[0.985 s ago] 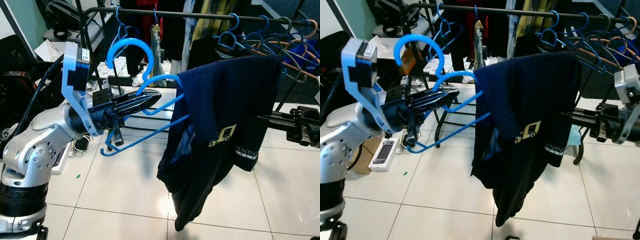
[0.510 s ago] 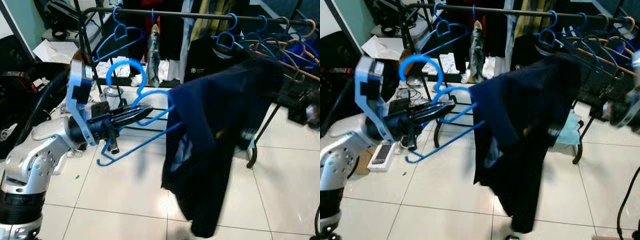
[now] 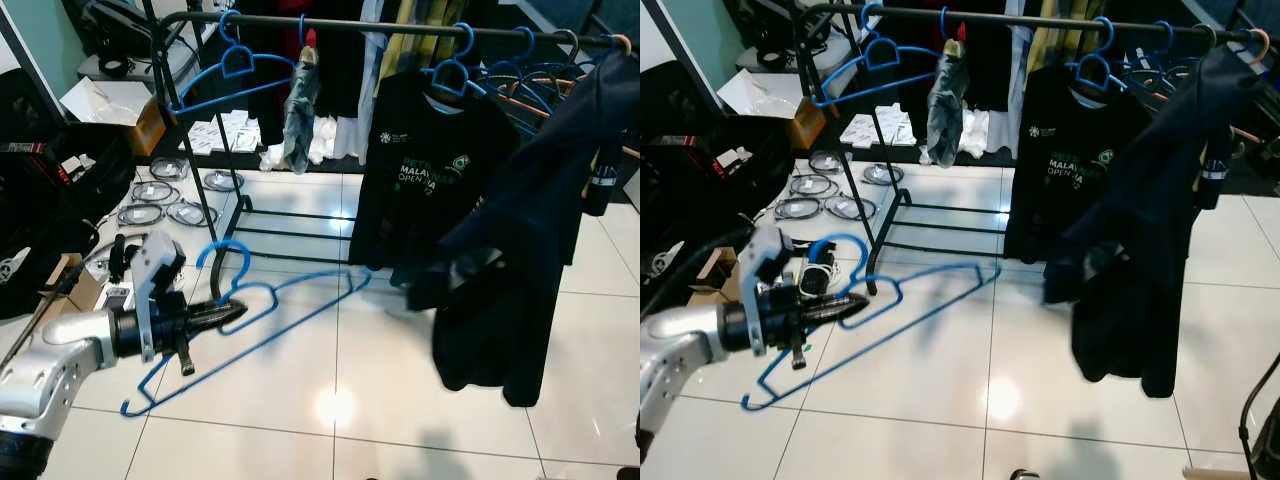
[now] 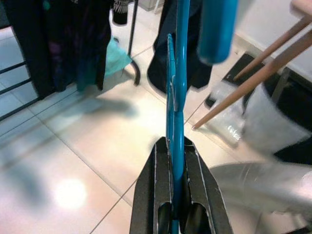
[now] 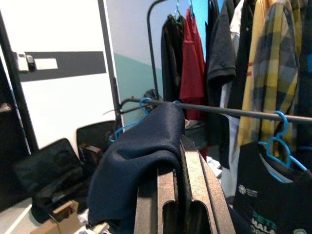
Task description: Hang hanger
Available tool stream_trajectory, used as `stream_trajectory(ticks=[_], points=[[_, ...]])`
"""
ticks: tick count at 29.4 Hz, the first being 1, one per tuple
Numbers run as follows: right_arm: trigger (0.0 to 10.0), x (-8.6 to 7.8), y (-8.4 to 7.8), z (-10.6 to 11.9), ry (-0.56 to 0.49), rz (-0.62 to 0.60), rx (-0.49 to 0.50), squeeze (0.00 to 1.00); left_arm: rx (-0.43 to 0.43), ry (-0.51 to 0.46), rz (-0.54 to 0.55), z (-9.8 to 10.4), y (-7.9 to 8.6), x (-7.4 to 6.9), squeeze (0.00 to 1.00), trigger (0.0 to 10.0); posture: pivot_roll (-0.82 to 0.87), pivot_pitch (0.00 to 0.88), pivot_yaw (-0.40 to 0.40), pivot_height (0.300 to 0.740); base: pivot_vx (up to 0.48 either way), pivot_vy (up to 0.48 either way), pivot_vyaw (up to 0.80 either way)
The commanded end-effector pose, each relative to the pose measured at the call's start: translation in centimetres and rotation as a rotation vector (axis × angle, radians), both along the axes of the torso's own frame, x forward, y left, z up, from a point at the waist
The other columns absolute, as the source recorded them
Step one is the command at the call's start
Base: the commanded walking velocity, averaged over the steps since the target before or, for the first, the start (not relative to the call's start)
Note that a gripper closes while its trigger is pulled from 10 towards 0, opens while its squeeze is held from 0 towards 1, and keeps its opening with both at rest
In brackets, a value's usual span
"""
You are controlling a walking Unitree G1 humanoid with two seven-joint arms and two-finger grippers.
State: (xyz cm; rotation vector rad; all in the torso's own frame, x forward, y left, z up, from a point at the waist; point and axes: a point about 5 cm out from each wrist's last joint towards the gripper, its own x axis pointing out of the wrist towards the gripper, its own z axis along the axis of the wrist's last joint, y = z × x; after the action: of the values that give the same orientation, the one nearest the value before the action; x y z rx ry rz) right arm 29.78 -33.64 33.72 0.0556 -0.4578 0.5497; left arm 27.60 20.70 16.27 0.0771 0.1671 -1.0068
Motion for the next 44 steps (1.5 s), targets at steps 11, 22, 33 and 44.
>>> stream_trajectory(ticks=[11,22,33,44], points=[[10.0,0.2,5.7,-21.5,0.645,-0.188,-0.035,0.0,0.126,0.27,0.853,-11.6,3.0,-2.0,0.0,10.0,-0.03,0.154,0.02,0.74,0.0,0.0,0.21],[10.0,-4.5,9.9,-30.9,0.843,-0.295,0.026,0.0,0.082,0.406,1.031,-16.6,-0.4,-6.1,0.0,10.0,-0.02,0.166,0.003,0.74,0.0,0.0,0.75],[10.0,-8.7,9.4,-34.3,0.936,-0.313,0.116,0.0,-0.038,0.349,1.029,-17.1,-0.9,-7.8,0.0,10.0,0.0,0.17,-0.007,0.74,0.0,0.0,0.73],[10.0,-13.5,4.2,-36.9,1.056,-0.427,0.089,0.0,-0.039,0.358,1.024,-17.4,-1.1,-8.0,0.0,10.0,0.0,0.159,-0.01,0.74,0.0,0.0,0.69]])
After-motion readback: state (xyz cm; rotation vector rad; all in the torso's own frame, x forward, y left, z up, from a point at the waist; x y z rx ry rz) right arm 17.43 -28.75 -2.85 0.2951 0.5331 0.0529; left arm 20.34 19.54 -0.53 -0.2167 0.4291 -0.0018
